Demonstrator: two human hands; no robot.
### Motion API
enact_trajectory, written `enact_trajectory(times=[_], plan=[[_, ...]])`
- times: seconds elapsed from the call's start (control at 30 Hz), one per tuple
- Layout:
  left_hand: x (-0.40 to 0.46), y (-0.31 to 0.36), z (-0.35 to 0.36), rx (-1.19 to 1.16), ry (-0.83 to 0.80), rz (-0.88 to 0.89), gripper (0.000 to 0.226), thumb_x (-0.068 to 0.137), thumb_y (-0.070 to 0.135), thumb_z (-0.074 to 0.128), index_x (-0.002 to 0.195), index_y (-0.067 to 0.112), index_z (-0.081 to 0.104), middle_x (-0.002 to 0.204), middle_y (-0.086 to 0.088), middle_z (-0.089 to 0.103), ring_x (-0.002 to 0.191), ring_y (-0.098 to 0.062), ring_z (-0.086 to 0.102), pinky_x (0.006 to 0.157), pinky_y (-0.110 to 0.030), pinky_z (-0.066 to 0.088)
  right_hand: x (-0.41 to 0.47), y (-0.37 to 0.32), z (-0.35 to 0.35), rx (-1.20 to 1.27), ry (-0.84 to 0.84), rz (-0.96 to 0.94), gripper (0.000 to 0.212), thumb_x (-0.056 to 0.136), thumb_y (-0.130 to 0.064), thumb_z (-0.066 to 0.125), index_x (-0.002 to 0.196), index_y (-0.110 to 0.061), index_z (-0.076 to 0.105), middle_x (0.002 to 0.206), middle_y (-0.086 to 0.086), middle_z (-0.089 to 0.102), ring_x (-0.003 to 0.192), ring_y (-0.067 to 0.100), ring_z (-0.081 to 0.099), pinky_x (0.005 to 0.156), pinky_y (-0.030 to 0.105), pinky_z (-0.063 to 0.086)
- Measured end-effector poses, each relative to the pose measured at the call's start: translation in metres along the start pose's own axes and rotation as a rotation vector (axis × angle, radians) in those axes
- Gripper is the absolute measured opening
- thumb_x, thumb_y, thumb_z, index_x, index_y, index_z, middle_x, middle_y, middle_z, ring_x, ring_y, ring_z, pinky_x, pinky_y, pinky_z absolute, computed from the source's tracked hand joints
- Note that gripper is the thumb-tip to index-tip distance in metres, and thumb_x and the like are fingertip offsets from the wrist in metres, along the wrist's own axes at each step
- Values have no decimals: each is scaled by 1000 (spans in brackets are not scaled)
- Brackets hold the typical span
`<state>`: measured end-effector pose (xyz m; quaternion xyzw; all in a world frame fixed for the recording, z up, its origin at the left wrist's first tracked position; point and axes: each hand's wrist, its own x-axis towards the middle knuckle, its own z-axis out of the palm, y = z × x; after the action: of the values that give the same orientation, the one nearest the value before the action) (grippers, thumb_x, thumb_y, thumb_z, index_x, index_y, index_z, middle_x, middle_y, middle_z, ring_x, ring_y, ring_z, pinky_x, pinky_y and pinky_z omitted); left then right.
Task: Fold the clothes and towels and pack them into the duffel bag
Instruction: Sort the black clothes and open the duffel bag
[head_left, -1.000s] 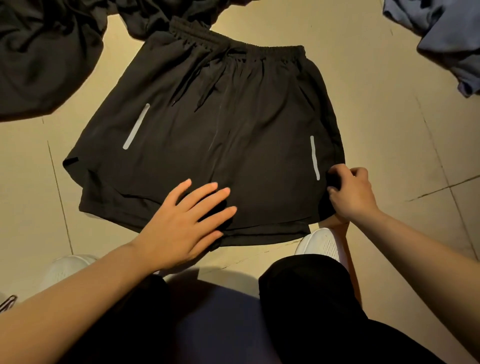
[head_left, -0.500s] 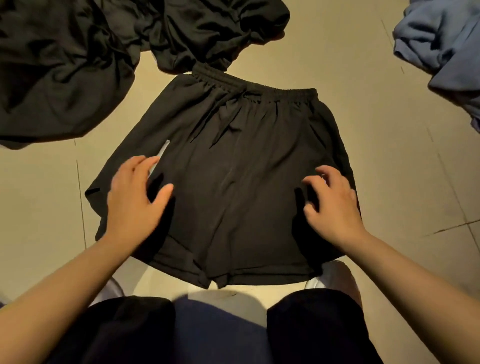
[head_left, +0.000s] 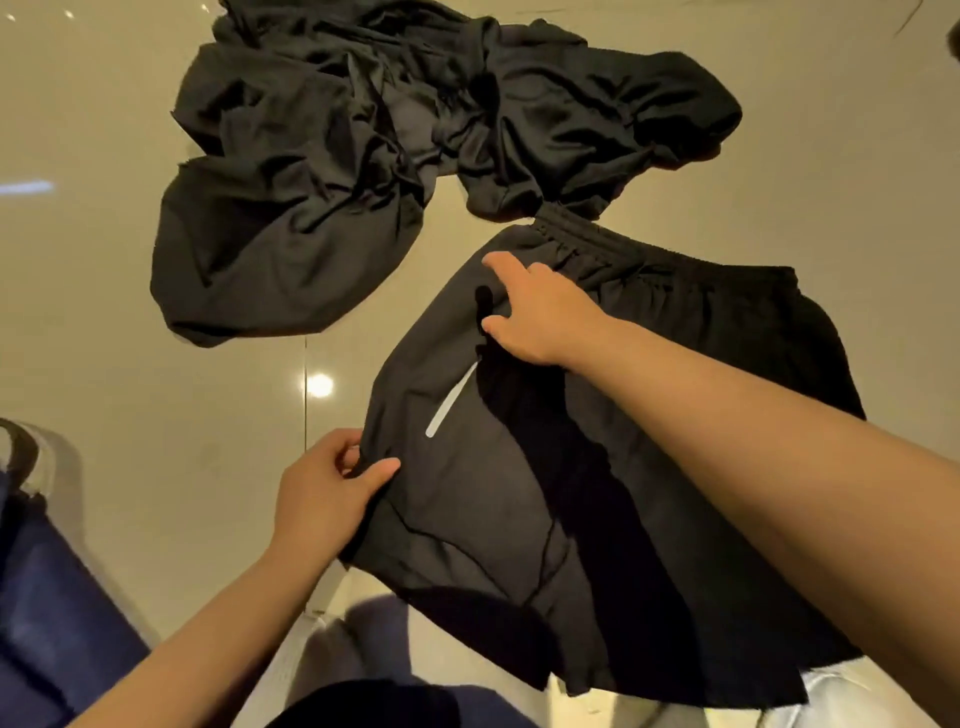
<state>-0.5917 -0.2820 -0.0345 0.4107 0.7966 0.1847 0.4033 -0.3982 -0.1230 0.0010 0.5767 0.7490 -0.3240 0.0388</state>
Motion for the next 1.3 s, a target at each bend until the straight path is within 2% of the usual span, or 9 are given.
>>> enact_trajectory(times=[0.13, 0.33, 0.53, 0.67, 0.8, 0.97, 1.13, 1.23, 1.3], plan=[[-11, 4, 5, -72, -51, 59, 25, 83, 10, 71, 85, 33, 61, 66, 24, 63, 67, 8, 58, 62, -7, 43, 38, -10, 2, -29, 30, 37, 56, 102, -35, 39, 152, -21, 17, 134, 20, 50, 120, 37, 48, 86, 36, 39], [-26, 7, -11, -253, -169, 108, 30, 84, -1, 67, 91, 29, 70, 81, 16, 71, 80, -2, 66, 70, -10, 49, 46, -21, 24, -50, -10, 255, 63, 96, -54, 43, 139, -8, 39, 143, 18, 35, 122, 35, 46, 94, 38, 40], [-54, 47, -5, -438, -320, 132, 32, 81, -5, 67, 88, 25, 73, 83, 8, 74, 80, -5, 69, 69, -11, 49, 8, -9, -2, 574, 266, 193, 40, 91, -48, 56, 113, -15, 60, 100, -2, 61, 87, 16, 59, 78, 33, 51], [-75, 84, 27, -429, -502, 268, 24, 78, 14, 75, 94, 32, 73, 92, 11, 74, 93, -8, 68, 82, -18, 51, -45, 32, -38, 1009, 407, 287, 32, 85, -42, 69, 104, -18, 60, 93, -3, 59, 75, 11, 56, 61, 24, 49], [-105, 130, 90, -308, -685, 472, 25, 80, 17, 72, 96, 36, 71, 91, 19, 70, 91, 0, 64, 86, -16, 47, -98, 94, -59, 869, 612, 276, 34, 81, -12, 71, 109, -25, 57, 104, -12, 59, 88, 8, 61, 73, 23, 52], [-136, 173, 165, 2, -975, 580, 51, 86, 27, 71, 134, 28, 53, 122, 3, 60, 107, -7, 58, 94, -24, 48, -141, 187, -64, 801, 680, 520, 51, 85, -1, 59, 130, -24, 50, 110, -8, 54, 90, 11, 60, 71, 22, 50], [-111, 141, 172, 106, -578, 678, 27, 85, 35, 65, 112, 28, 64, 102, 17, 55, 90, 0, 55, 86, -25, 47, -191, 244, -31, 788, 333, 726, 74, 87, -35, 68, 147, -32, 24, 110, 2, 54, 84, 9, 54, 82, 31, 44], [-81, 114, 161, 120, -278, 574, 37, 85, 34, 65, 120, 20, 60, 108, 9, 50, 102, -14, 55, 92, -33, 46, -227, 255, -5, 667, 244, 696, 80, 83, -29, 74, 146, -31, 24, 94, -9, 48, 89, 16, 55, 83, 32, 43], [-70, 105, 154, 154, -252, 376, 50, 85, 27, 71, 131, 18, 51, 115, 1, 50, 100, -20, 56, 89, -35, 46, -246, 262, 13, 616, 214, 707, 77, 84, -17, 72, 145, -29, 27, 90, -7, 50, 90, 19, 55, 81, 31, 44]])
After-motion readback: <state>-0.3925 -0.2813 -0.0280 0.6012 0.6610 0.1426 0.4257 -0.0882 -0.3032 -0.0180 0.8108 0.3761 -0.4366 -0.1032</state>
